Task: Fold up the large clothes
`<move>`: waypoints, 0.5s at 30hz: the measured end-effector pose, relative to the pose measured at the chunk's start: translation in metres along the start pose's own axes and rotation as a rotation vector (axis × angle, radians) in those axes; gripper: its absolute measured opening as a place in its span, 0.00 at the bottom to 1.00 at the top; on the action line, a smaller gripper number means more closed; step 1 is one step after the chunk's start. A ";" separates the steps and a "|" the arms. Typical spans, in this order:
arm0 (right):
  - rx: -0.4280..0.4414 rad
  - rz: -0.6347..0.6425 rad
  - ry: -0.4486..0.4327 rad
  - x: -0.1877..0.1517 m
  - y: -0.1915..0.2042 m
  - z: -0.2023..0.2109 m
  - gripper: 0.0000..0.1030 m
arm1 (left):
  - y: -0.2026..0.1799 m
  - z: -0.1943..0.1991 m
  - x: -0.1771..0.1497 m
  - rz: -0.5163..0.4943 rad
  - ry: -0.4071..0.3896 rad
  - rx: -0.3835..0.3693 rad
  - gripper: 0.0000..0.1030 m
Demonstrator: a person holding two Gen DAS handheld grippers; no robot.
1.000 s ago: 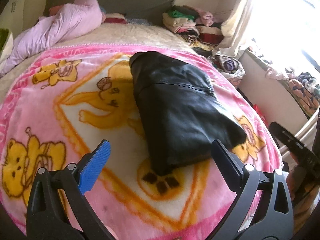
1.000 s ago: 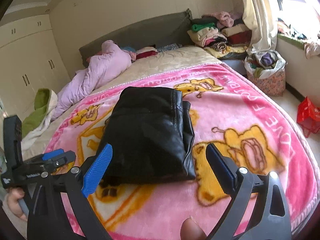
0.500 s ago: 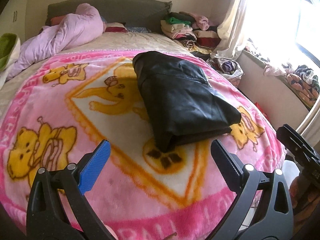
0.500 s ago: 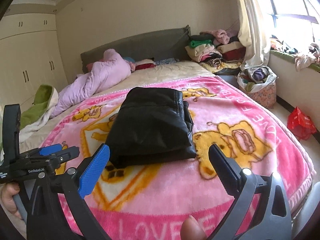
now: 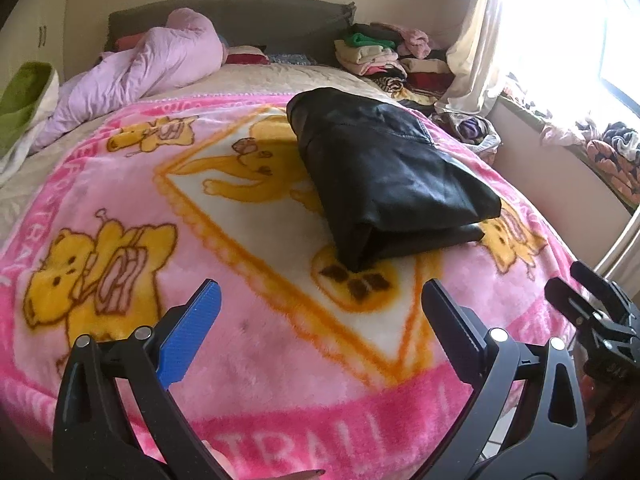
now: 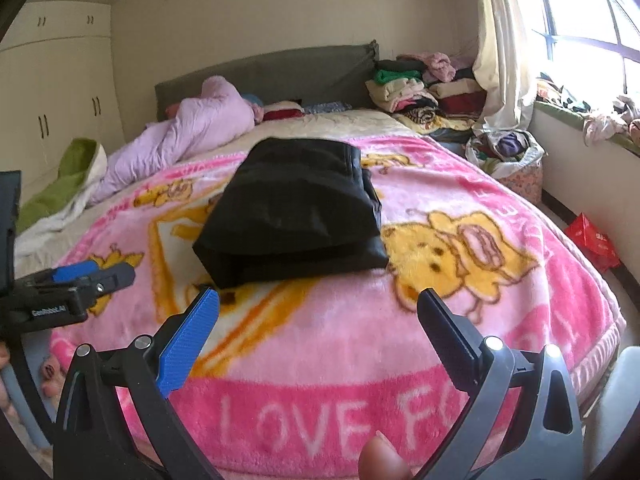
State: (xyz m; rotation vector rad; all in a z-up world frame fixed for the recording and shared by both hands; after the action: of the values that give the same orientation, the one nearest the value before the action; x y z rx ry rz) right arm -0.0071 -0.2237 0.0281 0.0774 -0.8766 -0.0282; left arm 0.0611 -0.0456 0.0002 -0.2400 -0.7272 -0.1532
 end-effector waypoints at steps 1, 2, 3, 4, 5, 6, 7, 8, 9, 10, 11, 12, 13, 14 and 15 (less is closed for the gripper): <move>0.001 -0.006 0.011 -0.002 0.000 -0.002 0.96 | 0.002 -0.002 -0.002 0.005 0.006 -0.005 0.91; 0.008 -0.016 0.021 -0.003 -0.001 -0.004 0.96 | 0.003 -0.003 -0.004 0.006 0.013 -0.005 0.91; 0.012 -0.021 0.025 -0.004 -0.001 -0.005 0.96 | 0.004 -0.004 -0.005 0.007 0.018 0.001 0.91; 0.012 -0.020 0.026 -0.004 0.000 -0.006 0.96 | 0.005 -0.005 -0.006 0.010 0.018 0.010 0.91; 0.010 -0.017 0.026 -0.004 0.001 -0.006 0.96 | 0.006 -0.004 -0.006 0.013 0.017 0.014 0.91; 0.010 -0.014 0.025 -0.004 0.002 -0.006 0.96 | 0.007 -0.004 -0.006 0.016 0.014 0.012 0.91; 0.010 -0.007 0.024 -0.003 0.003 -0.006 0.96 | 0.007 -0.003 -0.006 0.017 0.011 0.009 0.91; 0.007 0.000 0.023 -0.002 0.004 -0.006 0.96 | 0.007 -0.002 -0.006 0.017 0.009 0.009 0.91; 0.002 0.007 0.022 -0.002 0.005 -0.006 0.96 | 0.007 -0.002 -0.006 0.017 0.007 0.010 0.91; 0.001 0.012 0.022 -0.001 0.007 -0.007 0.96 | 0.007 -0.002 -0.006 0.016 0.005 0.011 0.91; 0.005 0.012 0.023 -0.001 0.007 -0.007 0.96 | 0.007 -0.002 -0.006 0.015 0.005 0.012 0.91; 0.010 0.009 0.026 -0.001 0.006 -0.007 0.96 | 0.006 -0.002 -0.006 0.013 0.004 0.018 0.91; 0.014 0.006 0.033 -0.001 0.005 -0.008 0.96 | 0.007 -0.002 -0.006 0.013 0.003 0.021 0.91; 0.018 -0.001 0.039 -0.001 0.004 -0.009 0.96 | 0.007 -0.001 -0.006 0.012 0.003 0.025 0.91; 0.020 -0.006 0.039 -0.002 0.003 -0.009 0.96 | 0.007 -0.001 -0.007 0.010 0.004 0.028 0.91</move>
State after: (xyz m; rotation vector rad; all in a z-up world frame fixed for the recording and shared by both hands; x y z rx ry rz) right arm -0.0014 -0.2202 0.0210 0.0988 -0.8376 -0.0233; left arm 0.0584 -0.0386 -0.0060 -0.2169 -0.7236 -0.1343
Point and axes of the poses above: each gripper's, at about its wrist camera, not at the fingertips, and z roughly against the way its jaws point, y to its left, x to its top, the point moved 2 cm from there along -z, roughly the way its jaws point, and after that the axes turned 7 degrees about y, right-handed, at the moved point
